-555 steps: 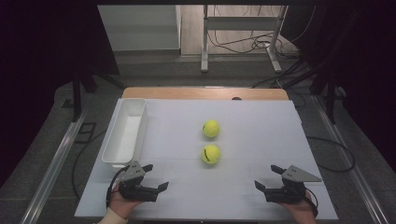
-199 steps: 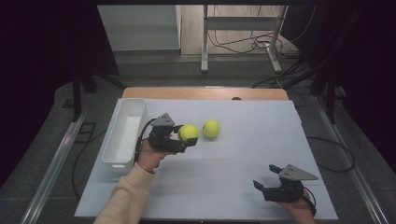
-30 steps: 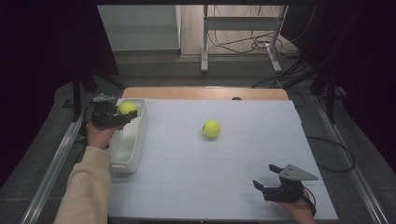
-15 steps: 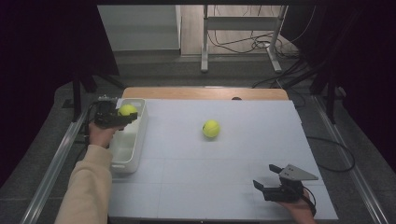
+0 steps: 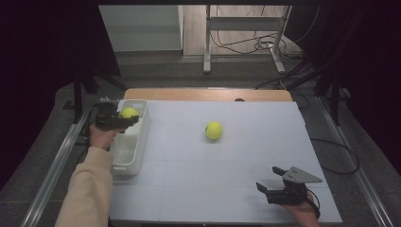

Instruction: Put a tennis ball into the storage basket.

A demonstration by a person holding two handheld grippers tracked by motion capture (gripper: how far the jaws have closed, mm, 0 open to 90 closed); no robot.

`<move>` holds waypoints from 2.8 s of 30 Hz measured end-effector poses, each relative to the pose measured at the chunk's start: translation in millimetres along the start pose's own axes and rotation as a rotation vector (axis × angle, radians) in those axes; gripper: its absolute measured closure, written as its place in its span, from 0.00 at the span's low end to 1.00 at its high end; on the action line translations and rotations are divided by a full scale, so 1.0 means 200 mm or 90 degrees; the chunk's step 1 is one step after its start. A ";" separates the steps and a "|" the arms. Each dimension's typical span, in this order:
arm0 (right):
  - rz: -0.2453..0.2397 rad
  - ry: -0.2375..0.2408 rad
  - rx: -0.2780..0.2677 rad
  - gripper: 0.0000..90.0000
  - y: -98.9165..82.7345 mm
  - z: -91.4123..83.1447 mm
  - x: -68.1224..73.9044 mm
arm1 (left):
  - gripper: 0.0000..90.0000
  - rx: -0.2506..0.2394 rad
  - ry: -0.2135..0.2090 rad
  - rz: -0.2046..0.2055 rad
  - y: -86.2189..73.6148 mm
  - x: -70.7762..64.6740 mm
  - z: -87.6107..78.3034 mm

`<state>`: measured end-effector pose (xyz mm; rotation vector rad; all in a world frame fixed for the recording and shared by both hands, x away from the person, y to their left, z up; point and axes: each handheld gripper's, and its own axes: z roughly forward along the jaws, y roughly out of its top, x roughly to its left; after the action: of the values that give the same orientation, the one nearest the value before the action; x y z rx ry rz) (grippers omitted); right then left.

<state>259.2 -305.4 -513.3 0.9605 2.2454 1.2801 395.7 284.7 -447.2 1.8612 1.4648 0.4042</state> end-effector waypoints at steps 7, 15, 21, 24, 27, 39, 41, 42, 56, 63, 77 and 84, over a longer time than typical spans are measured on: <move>-0.002 -0.002 0.000 0.13 0.00 0.00 0.00 | 0.29 0.000 -0.001 0.002 0.00 0.00 0.00; -0.001 0.001 0.000 0.13 0.00 0.00 0.00 | 0.14 -0.034 -0.015 0.002 0.01 -0.02 -0.04; -0.001 0.000 -0.002 0.13 0.00 0.00 0.00 | 0.13 -0.055 -0.038 0.015 0.00 -0.05 -0.08; 0.001 -0.001 -0.004 0.13 0.01 0.00 0.00 | 0.13 -0.061 -0.044 0.021 0.00 -0.06 -0.09; 0.004 -0.001 -0.011 0.13 0.01 0.00 0.00 | 0.13 -0.082 -0.064 0.031 -0.01 -0.10 -0.12; 0.004 0.006 -0.022 0.13 0.04 0.02 0.00 | 0.13 -0.121 -0.127 0.061 -0.09 -0.24 -0.22; 0.001 0.006 -0.020 0.13 0.06 0.05 0.00 | 0.13 -0.130 -0.144 0.069 -0.10 -0.27 -0.22; -0.001 0.007 -0.020 0.13 0.06 0.06 0.00 | 0.13 -0.133 -0.154 0.072 -0.11 -0.28 -0.22; 0.011 -0.004 -0.021 0.14 0.03 0.03 -0.02 | 0.14 -0.162 -0.200 0.100 -0.17 -0.40 -0.23; 0.003 -0.005 -0.027 0.14 0.03 0.03 -0.01 | 0.14 -0.158 -0.211 0.126 -0.17 -0.47 -0.22; 0.005 -0.017 -0.024 0.14 0.01 0.01 -0.02 | 0.15 -0.150 -0.240 0.144 -0.14 -0.58 -0.16; 0.004 -0.015 -0.021 0.14 0.01 0.01 -0.02 | 0.15 -0.139 -0.248 0.158 -0.12 -0.64 -0.11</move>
<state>263.7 -306.2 -512.1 0.9669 2.1982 1.2990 326.1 174.2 -424.5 1.8247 0.8996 0.2839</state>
